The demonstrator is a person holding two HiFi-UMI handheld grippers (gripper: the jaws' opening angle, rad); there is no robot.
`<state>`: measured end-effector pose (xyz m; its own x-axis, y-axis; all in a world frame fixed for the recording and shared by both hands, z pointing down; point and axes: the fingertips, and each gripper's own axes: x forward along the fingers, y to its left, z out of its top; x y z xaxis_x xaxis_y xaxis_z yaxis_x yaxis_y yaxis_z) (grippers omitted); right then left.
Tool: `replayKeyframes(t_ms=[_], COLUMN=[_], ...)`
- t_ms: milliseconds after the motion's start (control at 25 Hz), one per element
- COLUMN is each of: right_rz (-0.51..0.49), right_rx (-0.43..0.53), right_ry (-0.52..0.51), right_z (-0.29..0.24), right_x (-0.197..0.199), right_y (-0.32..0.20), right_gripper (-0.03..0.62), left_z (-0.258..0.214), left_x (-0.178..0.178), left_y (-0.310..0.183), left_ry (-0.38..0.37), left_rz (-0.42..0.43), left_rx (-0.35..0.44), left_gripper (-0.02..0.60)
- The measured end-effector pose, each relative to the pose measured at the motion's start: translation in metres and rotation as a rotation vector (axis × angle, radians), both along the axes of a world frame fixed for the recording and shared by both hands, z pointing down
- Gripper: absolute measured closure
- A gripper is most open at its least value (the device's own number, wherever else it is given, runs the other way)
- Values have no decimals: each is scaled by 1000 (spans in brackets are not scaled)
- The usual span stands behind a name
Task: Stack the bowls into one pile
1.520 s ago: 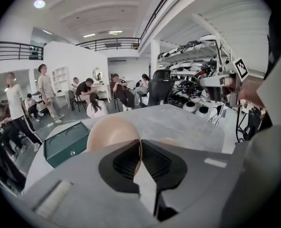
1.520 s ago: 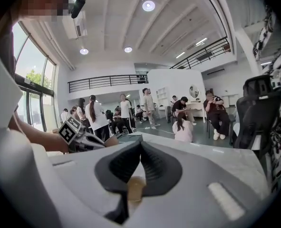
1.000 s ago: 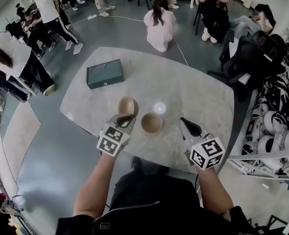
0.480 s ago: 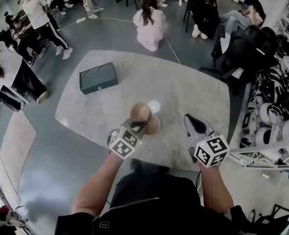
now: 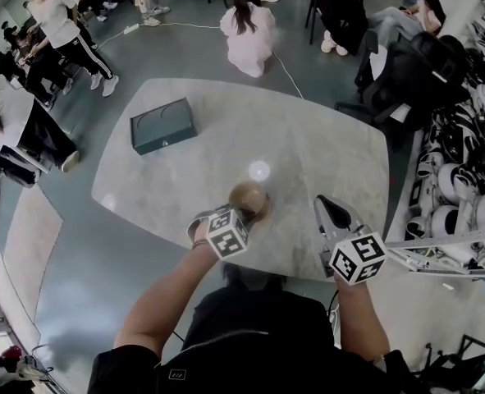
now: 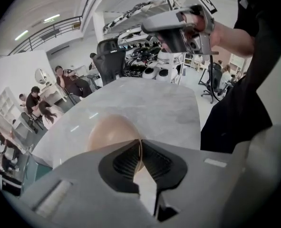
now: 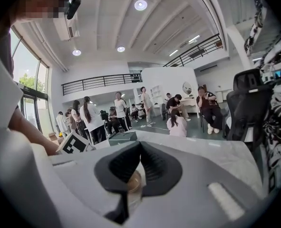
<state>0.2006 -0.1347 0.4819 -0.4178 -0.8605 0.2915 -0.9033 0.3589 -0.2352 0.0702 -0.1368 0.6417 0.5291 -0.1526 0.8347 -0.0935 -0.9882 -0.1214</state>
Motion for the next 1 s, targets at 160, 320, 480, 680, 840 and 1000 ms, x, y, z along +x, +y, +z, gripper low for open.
replayKeyframes(t_ms=[160,320,480,680,840,1000], right_rz=[14,21,12,17,39,46], right_rx=[-8,-9,-9,-8,-2,5], right_ry=[-2,-8,-2,6,13,17], right_z=[1,1,3,0,-4,-8], right_x=[-3,-4,-4,0,9,17], right_y=[4,6,11,13,12,10], right_gripper=[589,589,589,589,589,589], left_z=[13,23,30,31,26,18], left_x=[-2,-1,4,6,8,10], left_y=[4,3,5,6,5,-1], left_ry=[-58,-92,-109,-106,-81,-51], left_rz=[48,63,84,85,82,53], left_rx=[-14,-15,-16,0,6,6], left_gripper=[558,557,555,466,424,423])
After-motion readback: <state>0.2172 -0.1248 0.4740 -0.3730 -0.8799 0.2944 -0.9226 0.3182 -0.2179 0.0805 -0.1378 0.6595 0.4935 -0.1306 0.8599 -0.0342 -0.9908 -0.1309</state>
